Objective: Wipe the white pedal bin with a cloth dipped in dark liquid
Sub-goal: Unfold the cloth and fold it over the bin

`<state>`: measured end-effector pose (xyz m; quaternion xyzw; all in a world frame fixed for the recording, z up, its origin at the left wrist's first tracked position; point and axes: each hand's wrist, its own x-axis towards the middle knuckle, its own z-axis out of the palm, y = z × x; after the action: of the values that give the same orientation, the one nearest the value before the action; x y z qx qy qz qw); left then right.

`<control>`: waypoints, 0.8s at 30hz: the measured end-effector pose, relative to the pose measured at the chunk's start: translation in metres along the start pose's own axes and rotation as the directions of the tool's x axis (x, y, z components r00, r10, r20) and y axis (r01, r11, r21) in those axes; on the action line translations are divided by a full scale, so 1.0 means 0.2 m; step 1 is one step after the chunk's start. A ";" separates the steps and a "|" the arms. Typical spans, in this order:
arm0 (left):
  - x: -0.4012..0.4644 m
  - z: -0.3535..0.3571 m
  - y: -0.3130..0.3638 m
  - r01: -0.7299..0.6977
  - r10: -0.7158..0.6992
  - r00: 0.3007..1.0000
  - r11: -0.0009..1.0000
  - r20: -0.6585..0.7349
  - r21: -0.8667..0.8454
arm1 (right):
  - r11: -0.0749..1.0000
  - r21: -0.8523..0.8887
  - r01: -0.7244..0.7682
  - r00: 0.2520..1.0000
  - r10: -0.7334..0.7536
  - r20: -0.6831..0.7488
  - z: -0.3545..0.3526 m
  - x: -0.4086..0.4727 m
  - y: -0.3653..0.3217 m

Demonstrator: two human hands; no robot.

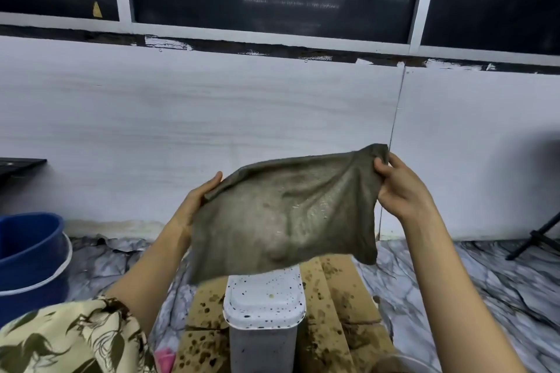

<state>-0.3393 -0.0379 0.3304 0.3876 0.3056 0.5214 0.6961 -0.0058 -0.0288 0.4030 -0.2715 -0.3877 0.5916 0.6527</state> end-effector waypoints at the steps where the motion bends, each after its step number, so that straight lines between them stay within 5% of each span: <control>1: -0.01 -0.02 0.00 0.006 -0.006 1.000 1.000 0.004 0.025 | 0.990 -0.131 0.044 0.996 -0.053 -0.068 -0.03 0.01 0.03; 3: -0.05 -0.02 0.01 0.072 -0.086 0.991 0.988 0.099 0.137 | 0.820 -0.564 0.099 0.961 -0.226 -0.159 -0.08 0.01 0.11; 5: -0.05 -0.02 0.05 0.072 -0.094 0.991 0.974 0.097 0.213 | 0.451 -0.890 0.071 0.928 -0.358 -0.107 -0.13 0.02 0.16; 6: -0.04 -0.01 0.08 0.046 -0.053 0.998 0.976 0.031 0.214 | 0.318 -0.947 0.029 0.926 -0.364 -0.094 -0.15 0.01 0.17; 8: -0.02 -0.02 0.14 -0.004 0.025 0.994 0.980 -0.106 0.198 | 0.240 -0.970 -0.032 0.930 -0.348 -0.117 -0.19 0.01 0.19; 11: 0.00 -0.04 0.16 0.158 -0.092 0.970 0.941 -0.224 0.298 | 0.442 -0.894 -0.076 0.912 -0.332 -0.241 -0.22 0.02 0.23; 13: 0.01 -0.07 0.14 0.353 -0.189 0.920 0.777 -0.342 0.520 | 0.695 -0.702 -0.155 0.906 -0.184 -0.382 -0.21 0.04 0.24; 15: 0.02 -0.08 0.15 0.380 -0.150 0.905 0.706 -0.398 0.598 | 0.861 -0.462 -0.214 0.922 0.021 -0.387 -0.21 0.04 0.24; 19: 0.04 -0.10 0.19 0.280 0.096 0.866 0.720 -0.491 0.634 | 0.861 -0.475 -0.179 0.937 0.002 -0.349 -0.23 0.03 0.26; 24: 0.05 -0.11 0.25 0.211 0.311 0.845 0.554 -0.436 0.805 | 0.809 -0.585 -0.061 0.950 -0.132 -0.282 -0.20 0.03 0.24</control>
<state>-0.3792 -0.0165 0.3614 0.5170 0.6829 0.4204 0.2995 0.0003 -0.0111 0.3443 -0.5411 -0.4491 0.3805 0.6005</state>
